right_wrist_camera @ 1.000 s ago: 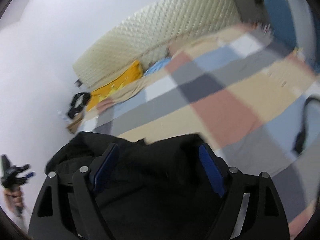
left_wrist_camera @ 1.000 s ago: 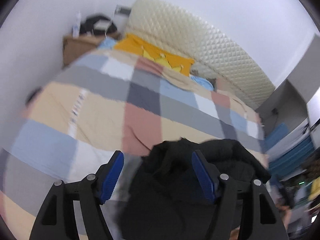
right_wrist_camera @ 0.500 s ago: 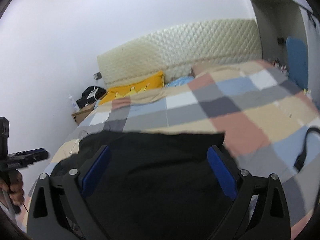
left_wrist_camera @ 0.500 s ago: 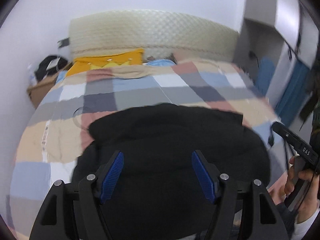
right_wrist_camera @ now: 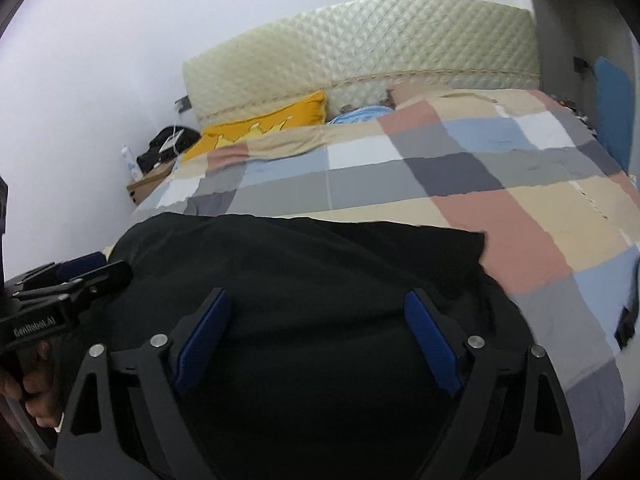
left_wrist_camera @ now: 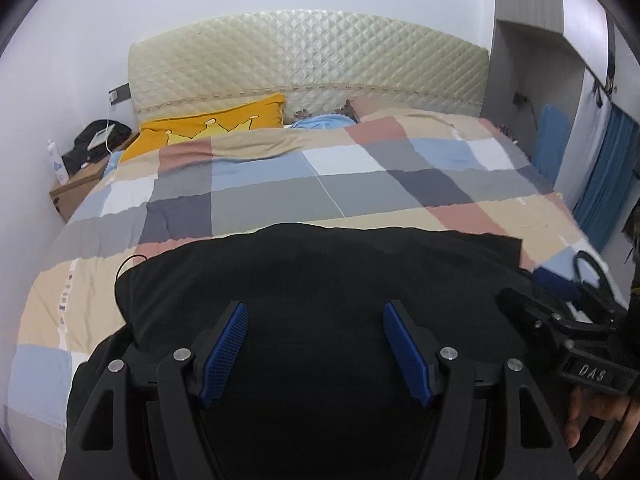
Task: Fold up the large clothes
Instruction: 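Press the folded jacket flat with both open tools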
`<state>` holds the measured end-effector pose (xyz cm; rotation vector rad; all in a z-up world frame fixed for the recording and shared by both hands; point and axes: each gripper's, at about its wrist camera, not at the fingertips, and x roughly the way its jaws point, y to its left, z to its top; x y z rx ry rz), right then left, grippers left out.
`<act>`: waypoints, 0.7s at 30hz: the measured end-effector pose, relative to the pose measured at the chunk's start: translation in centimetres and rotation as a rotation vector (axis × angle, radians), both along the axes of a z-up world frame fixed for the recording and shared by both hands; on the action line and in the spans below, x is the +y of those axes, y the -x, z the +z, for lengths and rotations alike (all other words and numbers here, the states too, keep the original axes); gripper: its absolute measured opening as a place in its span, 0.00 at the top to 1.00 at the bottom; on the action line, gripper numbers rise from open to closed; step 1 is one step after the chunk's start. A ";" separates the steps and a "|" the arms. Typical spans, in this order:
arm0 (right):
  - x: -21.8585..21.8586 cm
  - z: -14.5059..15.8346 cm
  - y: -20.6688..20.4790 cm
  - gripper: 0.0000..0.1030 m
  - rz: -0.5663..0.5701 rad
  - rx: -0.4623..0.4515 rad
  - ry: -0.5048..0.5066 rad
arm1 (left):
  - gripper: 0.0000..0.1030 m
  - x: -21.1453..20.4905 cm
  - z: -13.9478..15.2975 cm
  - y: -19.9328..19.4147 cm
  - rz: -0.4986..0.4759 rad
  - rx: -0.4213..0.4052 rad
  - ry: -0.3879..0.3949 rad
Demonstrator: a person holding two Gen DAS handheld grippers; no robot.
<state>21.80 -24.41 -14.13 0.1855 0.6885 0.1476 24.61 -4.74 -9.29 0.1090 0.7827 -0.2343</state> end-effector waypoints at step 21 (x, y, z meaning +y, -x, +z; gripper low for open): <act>0.8 -4.6 -11.3 0.13 -0.007 0.093 0.023 | 0.31 -0.8 -4.3 -9.1 0.037 0.047 0.035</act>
